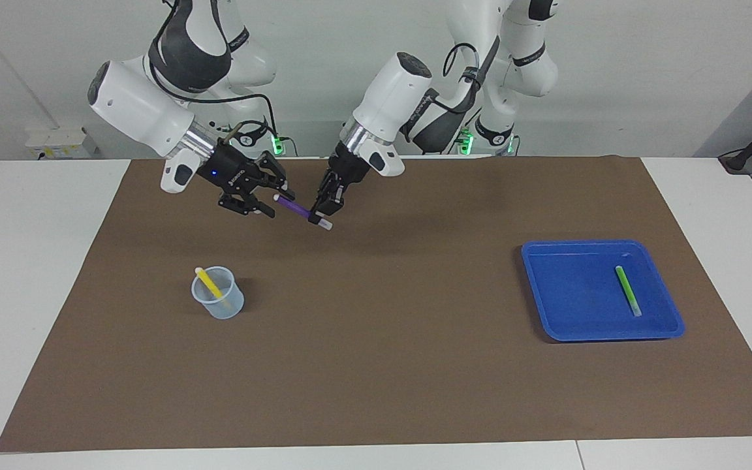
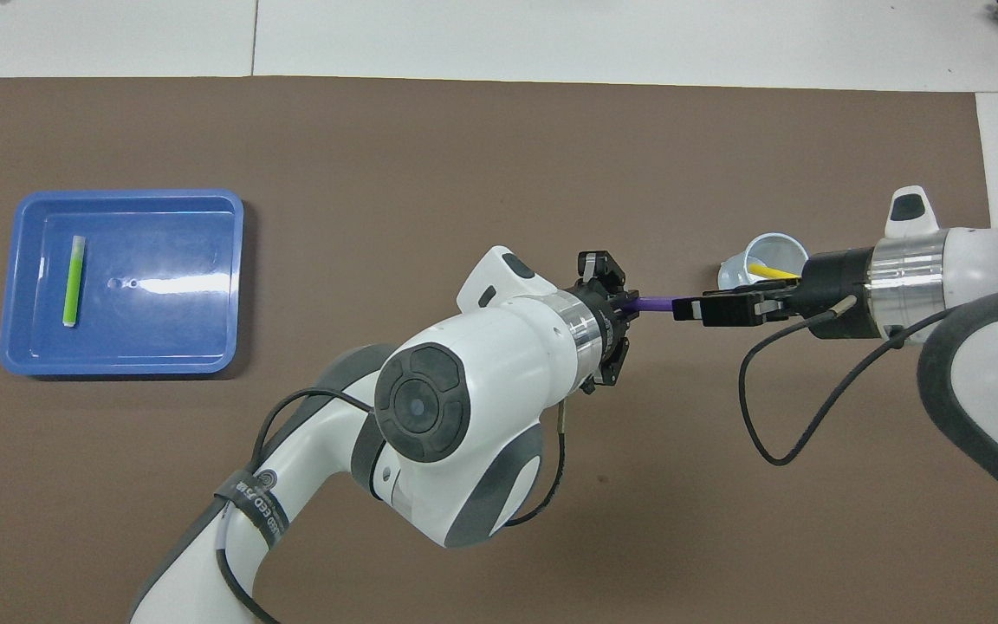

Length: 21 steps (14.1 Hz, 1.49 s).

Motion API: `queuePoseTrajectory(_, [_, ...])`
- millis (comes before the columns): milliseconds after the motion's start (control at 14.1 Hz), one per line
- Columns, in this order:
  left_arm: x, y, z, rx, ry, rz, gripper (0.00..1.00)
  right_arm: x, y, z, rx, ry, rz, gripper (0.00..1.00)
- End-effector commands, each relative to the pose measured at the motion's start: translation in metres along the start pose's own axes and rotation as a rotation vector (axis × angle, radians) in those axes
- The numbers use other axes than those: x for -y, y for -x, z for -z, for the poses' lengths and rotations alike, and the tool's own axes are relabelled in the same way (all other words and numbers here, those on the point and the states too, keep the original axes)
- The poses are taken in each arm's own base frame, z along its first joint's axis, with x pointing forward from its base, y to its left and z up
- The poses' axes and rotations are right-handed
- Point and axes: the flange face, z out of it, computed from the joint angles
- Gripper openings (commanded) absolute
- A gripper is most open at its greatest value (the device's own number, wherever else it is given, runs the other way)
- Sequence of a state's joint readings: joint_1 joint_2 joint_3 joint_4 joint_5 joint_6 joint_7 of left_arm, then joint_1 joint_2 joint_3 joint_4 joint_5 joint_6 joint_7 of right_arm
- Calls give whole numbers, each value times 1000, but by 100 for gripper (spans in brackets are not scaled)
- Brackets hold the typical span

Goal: Transfer and insert pens with both arms
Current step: 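Grasp the purple pen with the right gripper while the left gripper releases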

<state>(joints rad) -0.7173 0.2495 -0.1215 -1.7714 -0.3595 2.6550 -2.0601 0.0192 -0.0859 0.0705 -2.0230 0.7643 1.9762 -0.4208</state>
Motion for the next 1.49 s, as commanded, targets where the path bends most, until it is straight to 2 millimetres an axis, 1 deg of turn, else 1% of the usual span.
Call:
queuePoseTrajectory(0, [8, 3, -1, 15, 6, 13, 0, 10, -4, -9, -23, -16, -19, 55])
queuePoseTrajectory(284, [11, 3, -3, 13, 1, 11, 0, 12, -6, -11, -35, -10, -34, 48])
queuePoseTrajectory(496, [11, 3, -2, 13, 1, 11, 0, 11, -6, -10, -34, -11, -34, 46])
queuePoseTrajectory(993, [8, 3, -1, 26, 26, 16, 0, 12, -5, -11, -26, -13, -30, 33])
queuePoseTrajectory(1205, [7, 3, -1, 26, 28, 17, 0, 12, -4, -11, -23, -14, -27, 24])
queuePoseTrajectory(1418, [4, 1, 0, 28, 39, 21, 0, 12, -4, -11, -23, -14, -27, 12])
